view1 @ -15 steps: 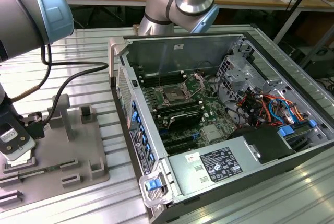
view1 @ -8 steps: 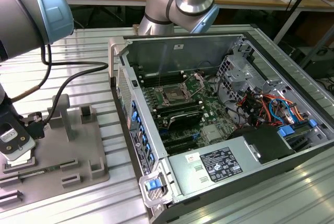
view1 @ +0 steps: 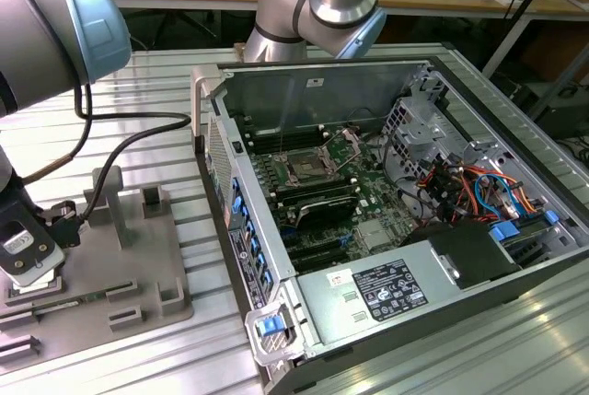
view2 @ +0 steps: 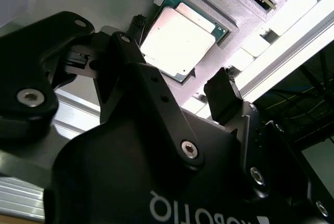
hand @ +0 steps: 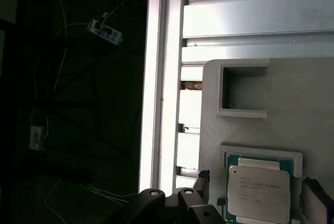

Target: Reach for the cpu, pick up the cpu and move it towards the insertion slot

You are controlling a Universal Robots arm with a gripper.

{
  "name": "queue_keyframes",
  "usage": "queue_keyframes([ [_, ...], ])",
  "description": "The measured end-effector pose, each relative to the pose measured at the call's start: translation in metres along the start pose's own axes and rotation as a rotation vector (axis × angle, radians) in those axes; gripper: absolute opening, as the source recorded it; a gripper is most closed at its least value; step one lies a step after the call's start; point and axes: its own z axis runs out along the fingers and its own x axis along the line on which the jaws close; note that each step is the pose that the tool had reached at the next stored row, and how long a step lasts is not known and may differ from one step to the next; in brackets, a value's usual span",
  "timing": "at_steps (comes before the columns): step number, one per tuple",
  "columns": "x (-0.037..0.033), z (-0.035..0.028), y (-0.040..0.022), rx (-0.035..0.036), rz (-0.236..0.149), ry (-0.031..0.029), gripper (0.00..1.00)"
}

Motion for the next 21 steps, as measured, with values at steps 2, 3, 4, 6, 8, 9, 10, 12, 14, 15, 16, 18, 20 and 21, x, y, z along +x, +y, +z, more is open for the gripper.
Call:
queue_keyframes([
  [2,-0.0013,0.0005,-0.0002,0.0,0.0,-0.0001,0.74],
  [3,-0.0025,0.0008,-0.0002,-0.0001,0.002,-0.0002,0.74],
  [4,-0.0027,0.0012,-0.0002,-0.0002,0.002,-0.0003,0.74],
  [6,-0.0028,0.0021,-0.0003,-0.0001,0.003,-0.0001,0.74],
  [8,-0.0029,0.0037,-0.0004,-0.0002,0.005,-0.0003,0.74],
  [9,-0.0029,0.0046,-0.0006,-0.0001,0.007,-0.0003,0.74],
  [10,-0.0029,0.0054,-0.001,-0.0001,0.007,-0.0003,0.74],
  [12,-0.0029,0.0074,-0.0017,-0.0002,0.007,-0.0005,0.74],
  [14,-0.0028,0.0091,-0.002,-0.0002,0.008,-0.0005,0.74],
  [15,-0.0028,0.0097,-0.0023,-0.0002,0.008,-0.0004,0.74],
  [16,-0.0029,0.0097,-0.0023,-0.0001,0.008,-0.0002,0.74],
  [18,-0.0029,0.0099,-0.0023,-0.0002,0.008,-0.0004,0.73],
  [20,-0.0029,0.0099,-0.0023,-0.0002,0.008,-0.0004,0.65],
  [21,-0.0029,0.0099,-0.0023,-0.0002,0.008,-0.0004,0.65],
])
